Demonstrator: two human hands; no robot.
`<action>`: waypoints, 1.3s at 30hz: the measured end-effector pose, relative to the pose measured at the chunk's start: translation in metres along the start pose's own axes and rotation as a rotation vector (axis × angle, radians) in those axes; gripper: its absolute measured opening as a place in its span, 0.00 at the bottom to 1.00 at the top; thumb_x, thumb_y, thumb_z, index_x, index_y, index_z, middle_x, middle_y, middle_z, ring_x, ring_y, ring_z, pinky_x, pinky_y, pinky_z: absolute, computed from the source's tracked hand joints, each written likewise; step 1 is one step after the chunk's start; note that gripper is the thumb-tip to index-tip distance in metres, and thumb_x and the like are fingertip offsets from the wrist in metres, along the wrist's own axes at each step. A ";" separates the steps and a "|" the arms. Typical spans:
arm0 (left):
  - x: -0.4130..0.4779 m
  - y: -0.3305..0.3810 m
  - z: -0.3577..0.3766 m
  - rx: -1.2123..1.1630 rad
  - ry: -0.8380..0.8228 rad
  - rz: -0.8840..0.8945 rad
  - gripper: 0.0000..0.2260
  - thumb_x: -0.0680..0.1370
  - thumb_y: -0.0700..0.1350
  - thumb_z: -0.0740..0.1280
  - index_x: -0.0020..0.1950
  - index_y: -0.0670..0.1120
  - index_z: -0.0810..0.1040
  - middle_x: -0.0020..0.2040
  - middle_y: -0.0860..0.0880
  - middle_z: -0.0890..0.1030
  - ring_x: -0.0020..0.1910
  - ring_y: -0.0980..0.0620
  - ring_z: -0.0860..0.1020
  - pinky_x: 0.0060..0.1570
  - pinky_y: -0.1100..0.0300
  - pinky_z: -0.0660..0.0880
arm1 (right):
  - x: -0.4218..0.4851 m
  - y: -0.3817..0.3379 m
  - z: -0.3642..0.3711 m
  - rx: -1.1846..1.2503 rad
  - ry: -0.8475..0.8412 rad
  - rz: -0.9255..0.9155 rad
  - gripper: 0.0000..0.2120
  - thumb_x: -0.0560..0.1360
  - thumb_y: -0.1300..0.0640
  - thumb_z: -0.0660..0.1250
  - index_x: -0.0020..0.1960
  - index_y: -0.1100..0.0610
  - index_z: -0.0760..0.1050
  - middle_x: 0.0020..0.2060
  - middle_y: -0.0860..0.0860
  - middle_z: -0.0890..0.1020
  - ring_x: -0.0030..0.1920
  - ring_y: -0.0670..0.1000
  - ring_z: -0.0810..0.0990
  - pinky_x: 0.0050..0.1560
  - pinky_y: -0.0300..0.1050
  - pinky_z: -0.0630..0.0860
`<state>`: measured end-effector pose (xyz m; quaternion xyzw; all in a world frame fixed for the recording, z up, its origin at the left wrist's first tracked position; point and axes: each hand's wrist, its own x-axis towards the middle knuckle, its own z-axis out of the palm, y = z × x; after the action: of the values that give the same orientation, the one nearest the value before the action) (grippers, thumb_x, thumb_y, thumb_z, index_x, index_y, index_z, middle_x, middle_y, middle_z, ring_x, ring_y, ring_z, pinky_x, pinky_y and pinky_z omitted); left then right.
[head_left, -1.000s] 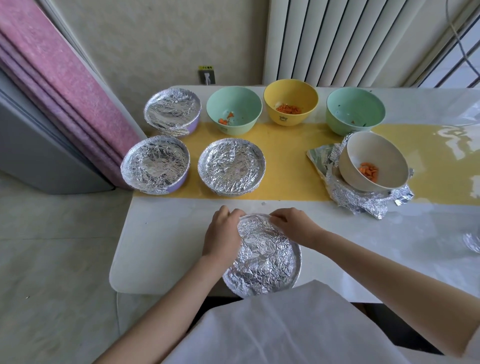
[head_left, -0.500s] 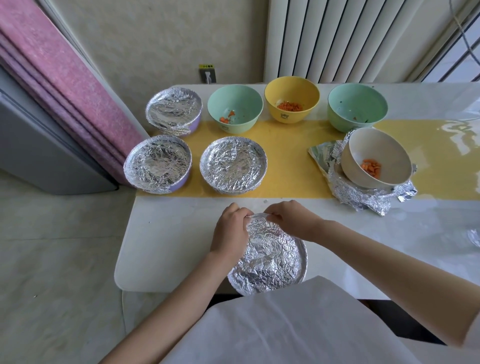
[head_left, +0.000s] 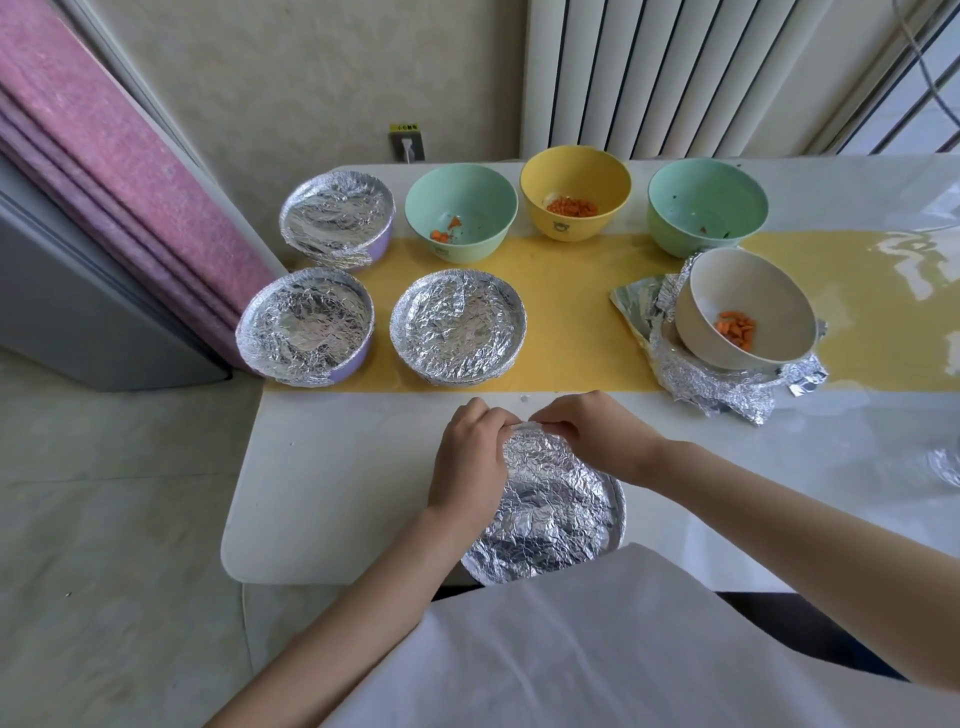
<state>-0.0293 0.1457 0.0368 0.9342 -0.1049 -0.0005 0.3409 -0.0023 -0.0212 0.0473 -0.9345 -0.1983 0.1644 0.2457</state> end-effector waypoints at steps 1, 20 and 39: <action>0.000 0.002 0.000 -0.001 -0.008 0.007 0.08 0.78 0.35 0.62 0.53 0.41 0.79 0.47 0.46 0.75 0.47 0.47 0.74 0.48 0.53 0.72 | -0.001 0.002 0.000 -0.018 0.001 -0.025 0.11 0.77 0.67 0.60 0.51 0.61 0.80 0.43 0.58 0.83 0.45 0.59 0.79 0.46 0.54 0.73; 0.002 0.005 0.002 -0.089 0.005 0.007 0.06 0.77 0.34 0.64 0.49 0.42 0.78 0.47 0.47 0.75 0.48 0.48 0.73 0.47 0.52 0.73 | -0.012 -0.004 -0.006 0.052 -0.047 -0.020 0.15 0.80 0.57 0.57 0.66 0.54 0.72 0.55 0.54 0.75 0.55 0.53 0.75 0.50 0.36 0.62; -0.004 0.000 -0.008 0.025 0.053 0.076 0.10 0.73 0.27 0.64 0.48 0.41 0.74 0.42 0.47 0.76 0.43 0.45 0.73 0.41 0.53 0.70 | -0.018 -0.005 0.010 0.627 0.042 0.483 0.28 0.80 0.41 0.48 0.57 0.57 0.79 0.52 0.53 0.82 0.54 0.51 0.78 0.62 0.50 0.71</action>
<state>-0.0328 0.1518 0.0431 0.9334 -0.1313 0.0384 0.3317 -0.0228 -0.0214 0.0453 -0.8371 0.0920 0.2511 0.4772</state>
